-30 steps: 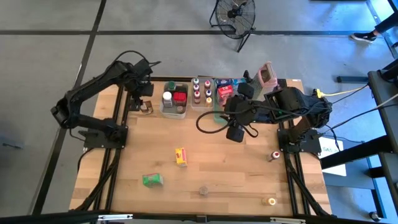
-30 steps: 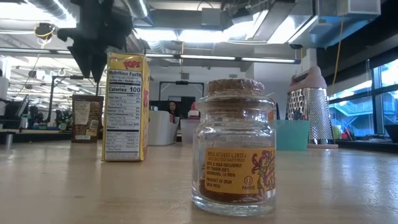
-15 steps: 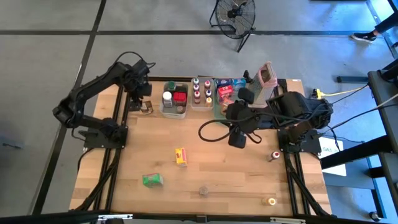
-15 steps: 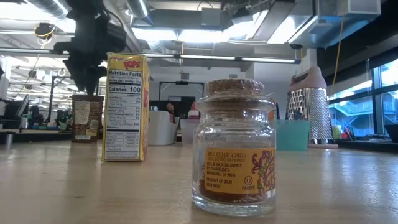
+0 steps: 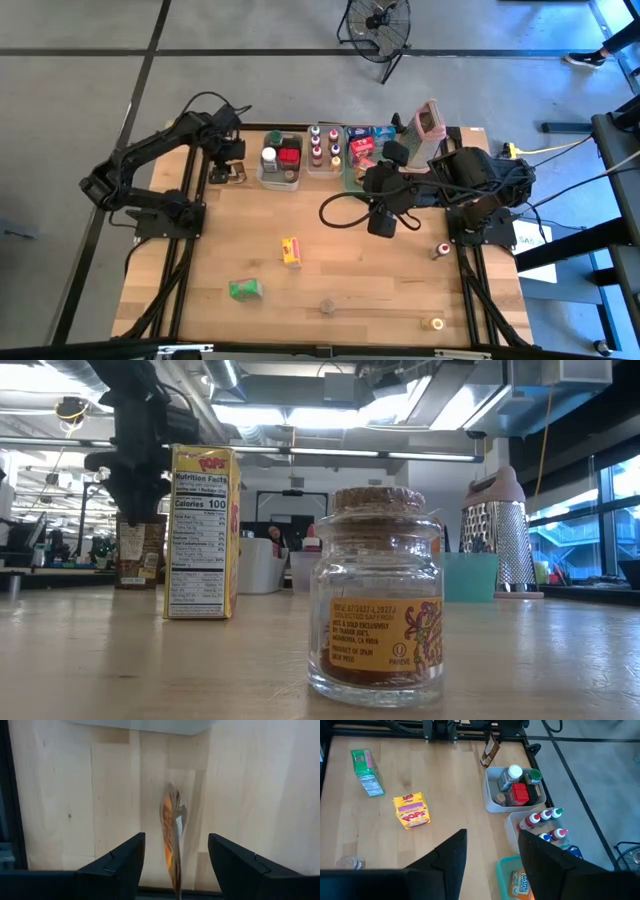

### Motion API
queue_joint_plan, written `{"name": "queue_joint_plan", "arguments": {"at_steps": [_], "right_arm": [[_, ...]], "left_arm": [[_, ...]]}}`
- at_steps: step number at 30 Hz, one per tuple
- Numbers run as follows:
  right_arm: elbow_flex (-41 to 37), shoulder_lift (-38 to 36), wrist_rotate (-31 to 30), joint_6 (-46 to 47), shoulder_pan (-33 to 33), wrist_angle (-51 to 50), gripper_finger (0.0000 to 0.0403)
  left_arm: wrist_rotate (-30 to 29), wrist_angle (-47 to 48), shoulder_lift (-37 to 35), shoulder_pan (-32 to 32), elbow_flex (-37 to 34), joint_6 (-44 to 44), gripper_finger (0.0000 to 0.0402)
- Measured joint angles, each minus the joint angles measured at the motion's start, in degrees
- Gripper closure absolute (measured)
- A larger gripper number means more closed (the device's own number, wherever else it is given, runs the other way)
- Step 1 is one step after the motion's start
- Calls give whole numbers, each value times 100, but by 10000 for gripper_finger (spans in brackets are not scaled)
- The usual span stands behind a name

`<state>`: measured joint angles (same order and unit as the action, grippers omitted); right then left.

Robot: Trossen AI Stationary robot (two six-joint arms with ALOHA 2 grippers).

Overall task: Pick & Place Kitchen Items
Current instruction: Put the orange seasoning pack into the gray bin

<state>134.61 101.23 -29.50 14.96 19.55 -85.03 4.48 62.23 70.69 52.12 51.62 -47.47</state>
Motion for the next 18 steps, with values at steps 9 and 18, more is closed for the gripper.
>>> {"name": "queue_joint_plan", "arguments": {"at_steps": [9, 18], "right_arm": [[0, 0, 0, 66, 0, 2, 223], [0, 0, -9, 66, 0, 2, 222]], "left_arm": [[-29, -270, -11, 0, -82, 257, 228], [-36, -254, -11, 0, -82, 79, 339]]}}
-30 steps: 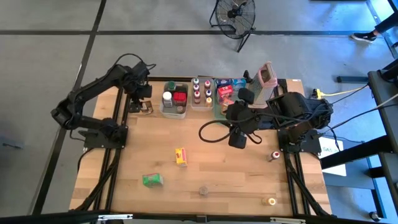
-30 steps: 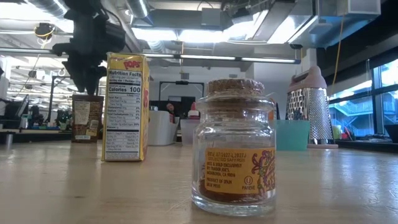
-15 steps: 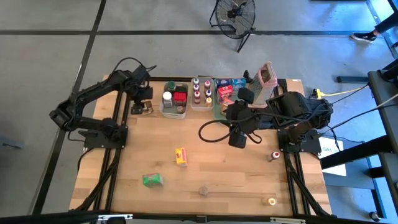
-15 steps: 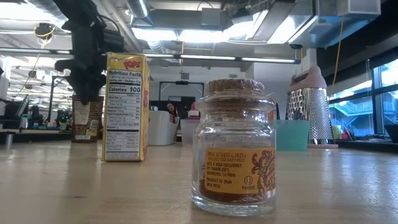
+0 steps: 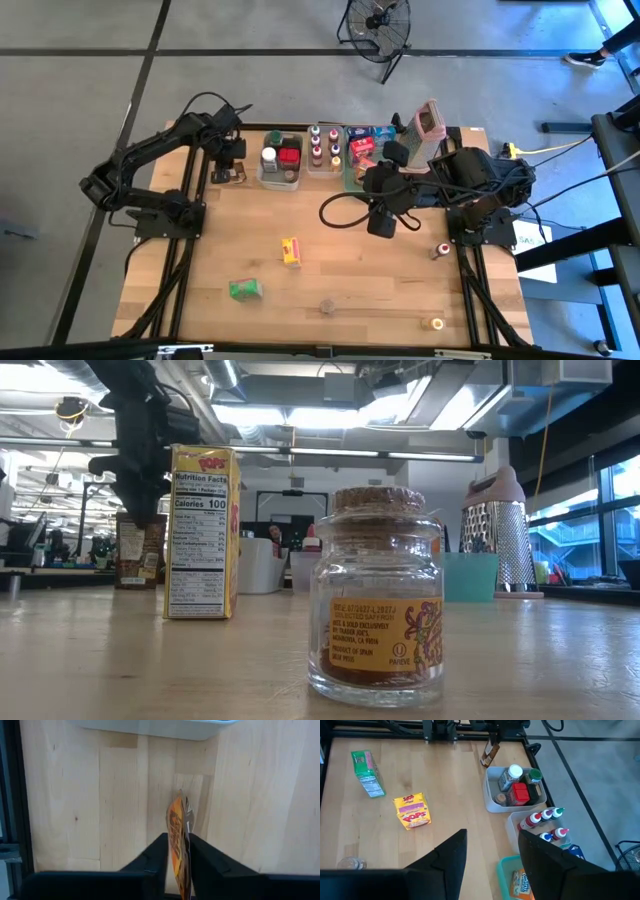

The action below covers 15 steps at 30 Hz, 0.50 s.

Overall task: Pick & Place Kitchen Items
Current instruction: Put the orange seasoning pack into the gray bin

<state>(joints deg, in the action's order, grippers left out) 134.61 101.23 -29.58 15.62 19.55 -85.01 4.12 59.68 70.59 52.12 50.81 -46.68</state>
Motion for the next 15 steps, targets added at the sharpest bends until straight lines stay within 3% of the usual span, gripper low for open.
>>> {"name": "queue_joint_plan", "arguments": {"at_steps": [4, 15], "right_arm": [[0, 0, -61, 0, 0, -2, 222], [0, 0, -74, 0, 0, -2, 222]], "left_arm": [[47, 2, 0, 0, 0, 71, 393], [11, 422, -174, -127, 283, 336, 399]]}}
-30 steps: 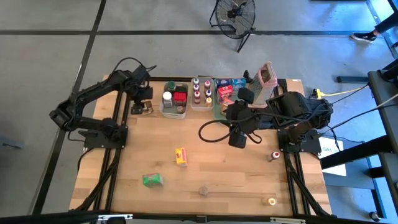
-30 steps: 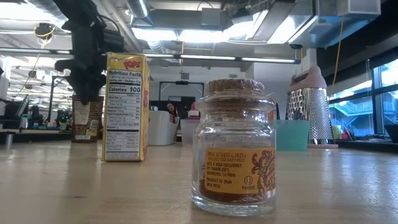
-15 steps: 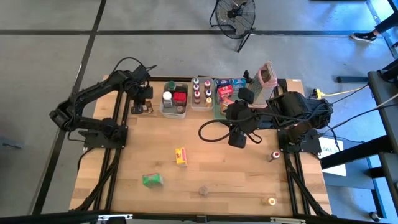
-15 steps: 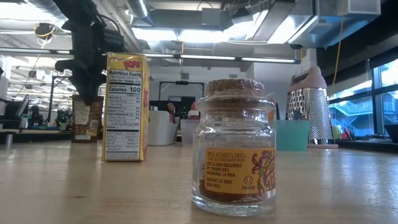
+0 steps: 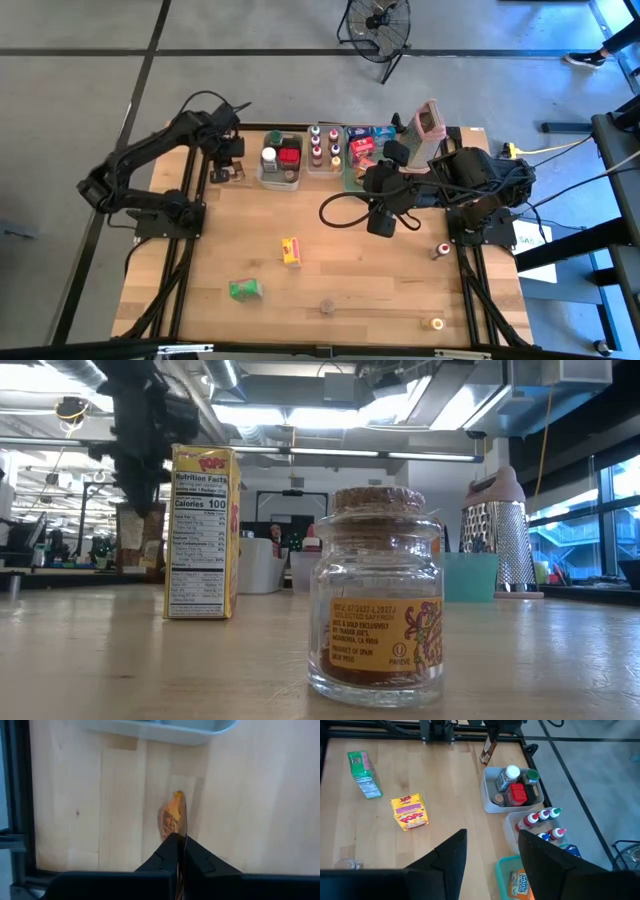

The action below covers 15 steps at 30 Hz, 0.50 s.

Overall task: Pick & Place Kitchen Items
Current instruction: Put the orange seasoning pack into the gray bin

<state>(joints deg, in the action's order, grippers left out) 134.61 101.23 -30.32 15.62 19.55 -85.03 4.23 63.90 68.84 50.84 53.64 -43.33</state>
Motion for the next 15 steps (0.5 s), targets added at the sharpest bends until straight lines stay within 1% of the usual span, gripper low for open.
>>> {"name": "queue_joint_plan", "arguments": {"at_steps": [5, 9, 13, 15], "right_arm": [[0, 0, -5, -13, -11, 0, 222], [0, 0, -5, -50, -15, 0, 222], [0, 0, -47, -47, -18, 2, 222], [0, 0, -105, -49, -20, 4, 222]], "left_arm": [[-27, 711, -169, -350, 686, 60, 399], [-310, 1150, -260, -765, 1421, 146, 399], [-350, 1139, -274, -1161, 2138, 431, 399], [-298, 1073, -275, -1399, 2377, 459, 399]]}}
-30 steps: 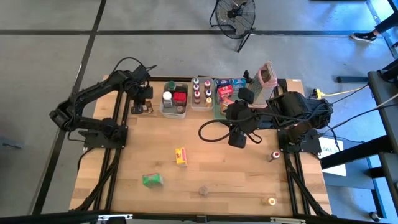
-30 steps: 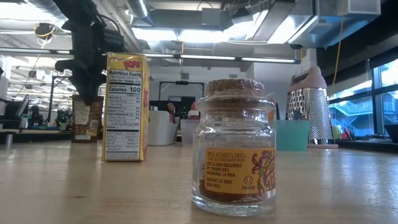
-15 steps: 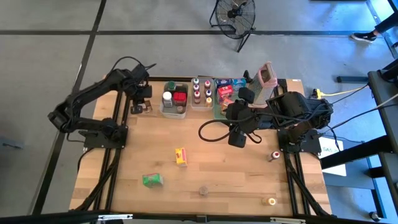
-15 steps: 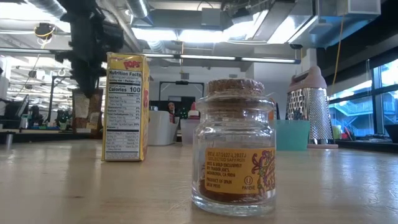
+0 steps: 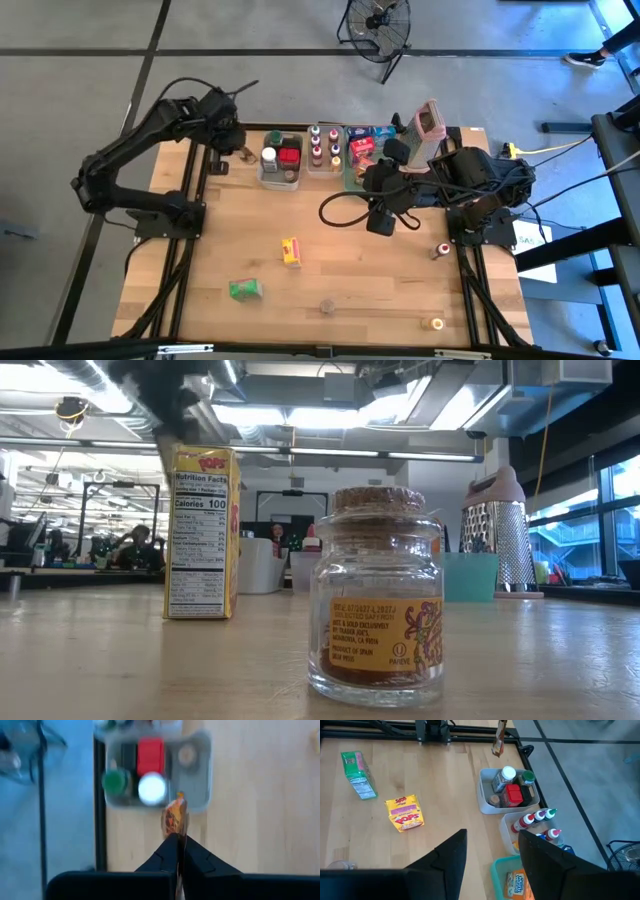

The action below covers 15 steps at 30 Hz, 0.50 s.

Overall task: Pick & Place Kitchen Items
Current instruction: Put the orange seasoning pack into the gray bin

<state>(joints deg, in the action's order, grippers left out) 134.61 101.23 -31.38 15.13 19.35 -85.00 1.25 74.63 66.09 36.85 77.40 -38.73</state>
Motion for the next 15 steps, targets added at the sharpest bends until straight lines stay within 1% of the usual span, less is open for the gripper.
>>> {"name": "queue_joint_plan", "arguments": {"at_steps": [3, 7, 11, 15], "right_arm": [[0, 2, -9, -3, -14, 3, 222], [0, 2, -9, -49, -63, 12, 222], [0, 26, -10, -67, -106, 54, 222], [-2, 105, -5, -102, -133, 47, 222]], "left_arm": [[34, -115, 62, -361, 182, 3, 399], [34, -161, 265, -625, 190, -35, 399], [-58, -489, 659, -670, 190, 91, 400], [-73, -625, 1106, -653, 190, 30, 400]]}}
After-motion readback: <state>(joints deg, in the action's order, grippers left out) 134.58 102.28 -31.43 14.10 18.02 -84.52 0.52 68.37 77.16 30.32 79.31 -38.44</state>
